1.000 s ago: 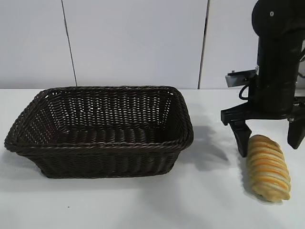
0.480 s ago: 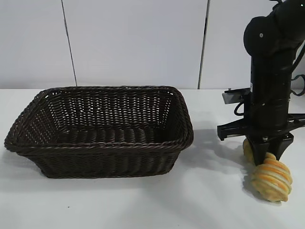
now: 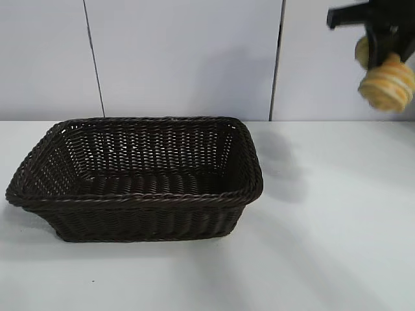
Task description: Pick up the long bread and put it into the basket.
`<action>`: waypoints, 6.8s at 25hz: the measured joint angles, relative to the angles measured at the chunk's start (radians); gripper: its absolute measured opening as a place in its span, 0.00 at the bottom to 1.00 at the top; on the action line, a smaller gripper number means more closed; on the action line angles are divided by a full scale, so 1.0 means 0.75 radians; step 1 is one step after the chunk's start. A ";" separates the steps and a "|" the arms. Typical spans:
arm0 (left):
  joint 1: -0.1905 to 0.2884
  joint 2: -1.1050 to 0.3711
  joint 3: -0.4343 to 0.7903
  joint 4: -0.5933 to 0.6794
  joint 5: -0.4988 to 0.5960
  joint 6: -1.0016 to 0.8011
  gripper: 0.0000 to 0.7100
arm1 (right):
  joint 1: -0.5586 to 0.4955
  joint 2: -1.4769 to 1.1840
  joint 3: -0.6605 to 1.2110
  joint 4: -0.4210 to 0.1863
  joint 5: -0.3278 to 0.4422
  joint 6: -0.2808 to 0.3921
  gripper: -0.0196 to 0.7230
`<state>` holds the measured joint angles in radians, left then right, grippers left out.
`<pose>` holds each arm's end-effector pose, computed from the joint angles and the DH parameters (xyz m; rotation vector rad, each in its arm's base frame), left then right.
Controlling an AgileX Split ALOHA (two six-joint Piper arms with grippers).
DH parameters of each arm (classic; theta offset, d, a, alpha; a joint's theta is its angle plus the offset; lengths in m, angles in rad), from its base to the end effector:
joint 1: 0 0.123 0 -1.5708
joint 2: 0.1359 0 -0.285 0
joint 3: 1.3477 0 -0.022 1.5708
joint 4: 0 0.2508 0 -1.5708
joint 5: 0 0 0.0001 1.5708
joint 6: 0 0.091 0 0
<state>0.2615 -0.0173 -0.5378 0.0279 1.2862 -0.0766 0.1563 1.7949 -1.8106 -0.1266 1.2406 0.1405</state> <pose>-0.0225 -0.0035 0.2699 -0.3792 2.1851 0.1362 0.3826 0.0493 0.3554 -0.0411 2.6935 -0.0842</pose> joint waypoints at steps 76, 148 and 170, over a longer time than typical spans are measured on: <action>0.000 0.000 0.000 0.000 0.000 -0.005 0.85 | 0.739 0.193 -0.259 -0.025 -0.221 0.019 0.75; -0.108 0.000 0.000 0.151 0.000 -0.092 0.85 | -0.308 -2.356 1.606 0.214 -0.033 -0.158 0.75; -0.108 0.000 0.000 0.152 0.000 -0.093 0.85 | -0.204 -2.356 1.735 0.179 -0.068 -0.154 0.75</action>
<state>0.1804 -0.0173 -0.5378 0.1422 1.2862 -0.1466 0.0033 0.0278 -0.5096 0.0077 1.1894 0.0248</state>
